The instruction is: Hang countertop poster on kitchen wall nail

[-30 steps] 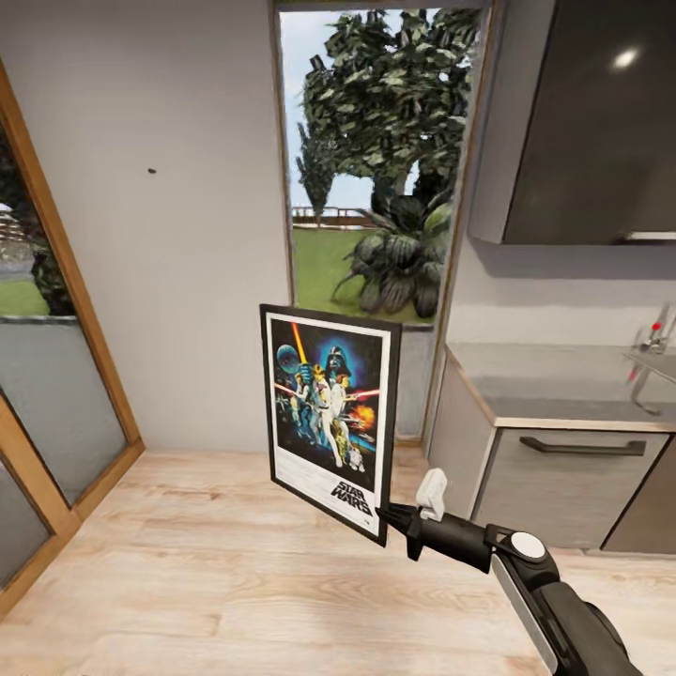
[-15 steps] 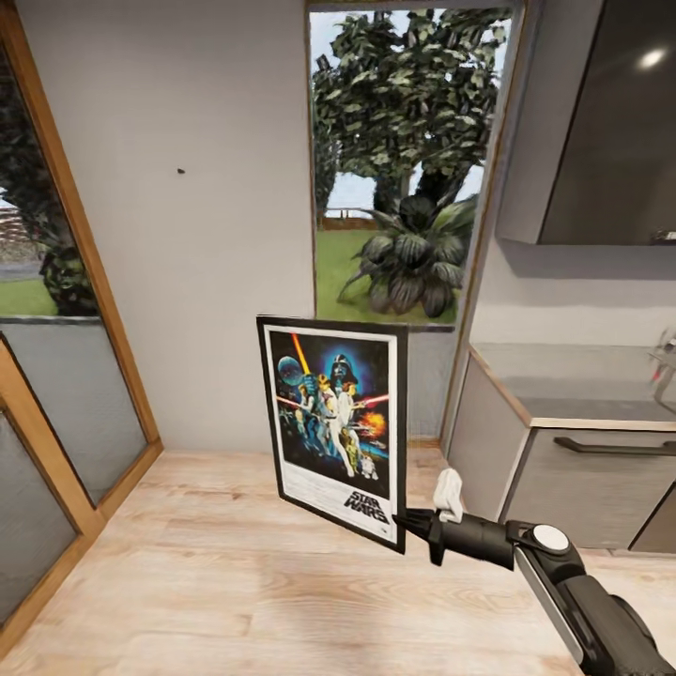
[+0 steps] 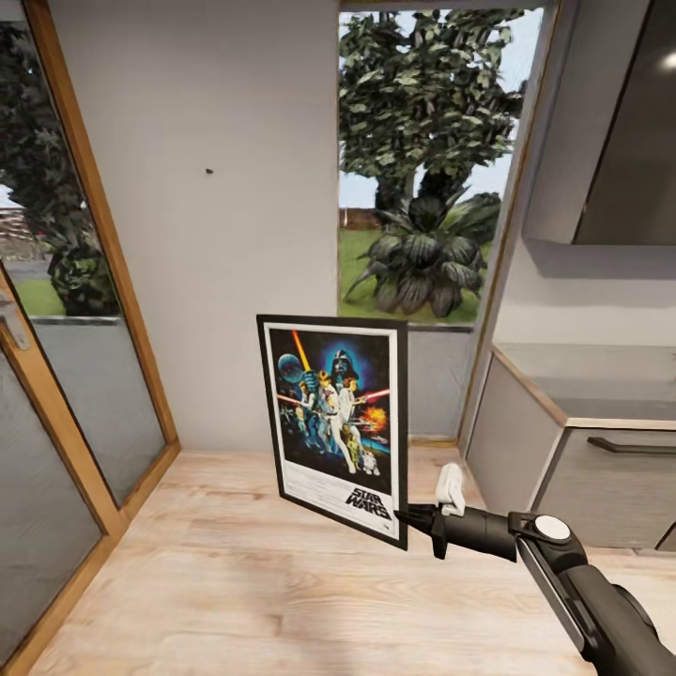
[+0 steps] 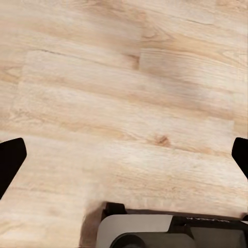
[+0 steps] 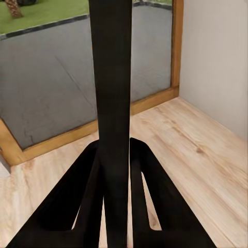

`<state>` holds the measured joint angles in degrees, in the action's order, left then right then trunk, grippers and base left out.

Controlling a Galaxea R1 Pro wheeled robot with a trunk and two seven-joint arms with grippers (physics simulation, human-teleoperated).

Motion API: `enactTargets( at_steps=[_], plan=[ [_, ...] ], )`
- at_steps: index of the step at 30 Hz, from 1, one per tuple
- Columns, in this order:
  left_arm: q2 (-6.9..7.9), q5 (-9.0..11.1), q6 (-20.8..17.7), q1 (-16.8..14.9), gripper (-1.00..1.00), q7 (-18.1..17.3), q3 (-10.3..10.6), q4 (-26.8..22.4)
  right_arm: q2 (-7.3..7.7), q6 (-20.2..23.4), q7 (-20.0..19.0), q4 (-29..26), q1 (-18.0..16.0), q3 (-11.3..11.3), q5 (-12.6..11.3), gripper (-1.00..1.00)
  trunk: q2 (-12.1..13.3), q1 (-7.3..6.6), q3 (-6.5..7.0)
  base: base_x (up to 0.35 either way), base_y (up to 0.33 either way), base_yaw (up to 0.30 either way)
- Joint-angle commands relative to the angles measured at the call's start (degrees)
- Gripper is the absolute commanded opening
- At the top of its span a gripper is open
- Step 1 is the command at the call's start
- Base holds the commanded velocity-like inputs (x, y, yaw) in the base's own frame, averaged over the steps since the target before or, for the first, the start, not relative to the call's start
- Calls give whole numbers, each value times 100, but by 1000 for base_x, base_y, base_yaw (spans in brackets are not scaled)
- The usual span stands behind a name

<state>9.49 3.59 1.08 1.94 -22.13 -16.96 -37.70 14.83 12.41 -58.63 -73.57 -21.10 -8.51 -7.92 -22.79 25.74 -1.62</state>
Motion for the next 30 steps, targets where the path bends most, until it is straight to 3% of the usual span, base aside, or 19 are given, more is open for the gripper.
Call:
enactTargets(
  at_steps=[1,14,30],
  plan=[
    [0,37,-2,0,100,-29,-7,-1,4,76,-17,0,-8,-9,-68,-100,-13,4,-12,0,349,0],
    [0,34,-2,0,100,-29,-9,-1,3,77,-14,-2,-8,-15,-69,-100,-13,4,-12,31,349,0],
    [7,30,-2,0,100,-29,-13,-1,-5,68,-16,-1,-8,-28,-69,-100,-13,4,-12,151,345,0]
  ],
)
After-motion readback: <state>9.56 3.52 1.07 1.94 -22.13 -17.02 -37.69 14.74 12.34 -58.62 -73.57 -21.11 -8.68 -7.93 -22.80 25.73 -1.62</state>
